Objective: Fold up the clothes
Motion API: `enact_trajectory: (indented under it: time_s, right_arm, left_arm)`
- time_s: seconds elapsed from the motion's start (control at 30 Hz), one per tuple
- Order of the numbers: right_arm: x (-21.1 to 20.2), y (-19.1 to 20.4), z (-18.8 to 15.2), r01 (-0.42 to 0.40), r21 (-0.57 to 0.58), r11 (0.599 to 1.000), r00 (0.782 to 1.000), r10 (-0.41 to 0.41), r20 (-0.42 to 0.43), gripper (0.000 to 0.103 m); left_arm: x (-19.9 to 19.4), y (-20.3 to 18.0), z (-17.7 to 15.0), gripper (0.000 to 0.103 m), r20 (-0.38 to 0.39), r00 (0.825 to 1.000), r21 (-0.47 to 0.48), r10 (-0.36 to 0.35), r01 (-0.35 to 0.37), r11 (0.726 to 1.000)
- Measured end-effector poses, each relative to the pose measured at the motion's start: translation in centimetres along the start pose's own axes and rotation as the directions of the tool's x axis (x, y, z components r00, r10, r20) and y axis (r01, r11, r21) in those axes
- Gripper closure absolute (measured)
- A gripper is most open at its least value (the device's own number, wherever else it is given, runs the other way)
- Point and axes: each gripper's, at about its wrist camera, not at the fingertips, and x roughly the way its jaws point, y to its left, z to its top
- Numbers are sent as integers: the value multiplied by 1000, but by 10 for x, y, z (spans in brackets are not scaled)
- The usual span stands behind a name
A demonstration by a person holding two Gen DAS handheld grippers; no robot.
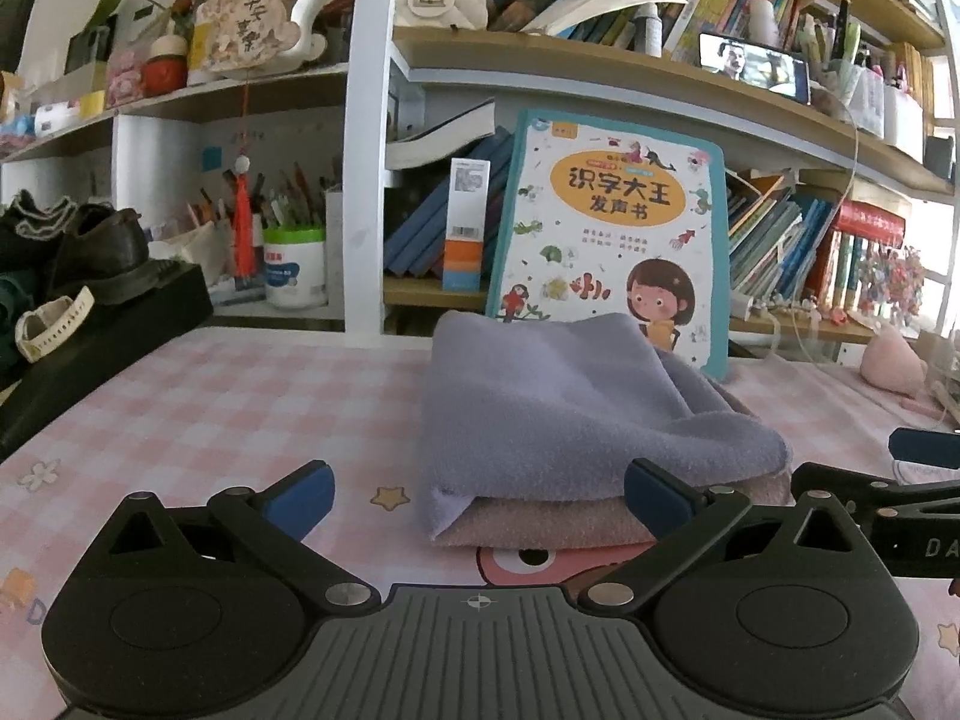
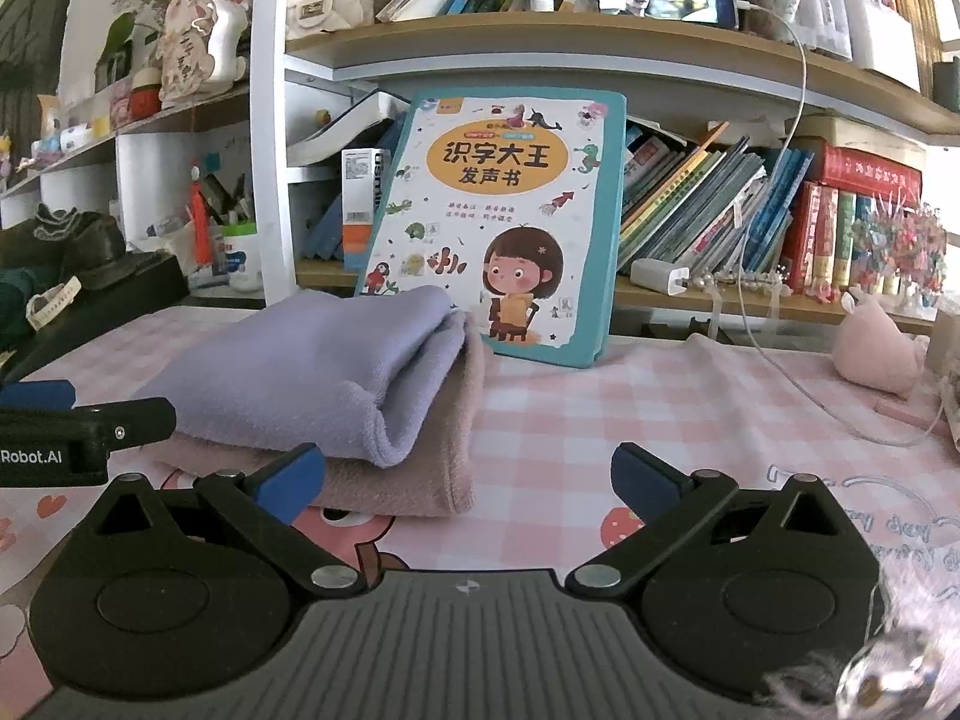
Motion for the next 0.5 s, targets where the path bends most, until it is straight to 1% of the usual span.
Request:
enact_trajectory:
  time_s: [0.17, 0.23, 0.5]
  right_arm:
    - [-1, 1, -1, 3, -8, 1000, 1000, -2, 1, 0]
    - [4, -2, 1, -7, -11, 1000, 1000, 7, -1, 0]
    - [0, 1, -2, -7, -13, 1000, 1000, 7, -7, 0]
  left_arm:
    - [-1, -3, 0, 0, 6, 1000, 17, 0, 0, 1000]
    - [-1, -3, 0, 0, 10, 1000, 19, -1, 1, 1000]
    - [0, -2, 1, 0, 2, 1000, 16, -7, 7, 1000]
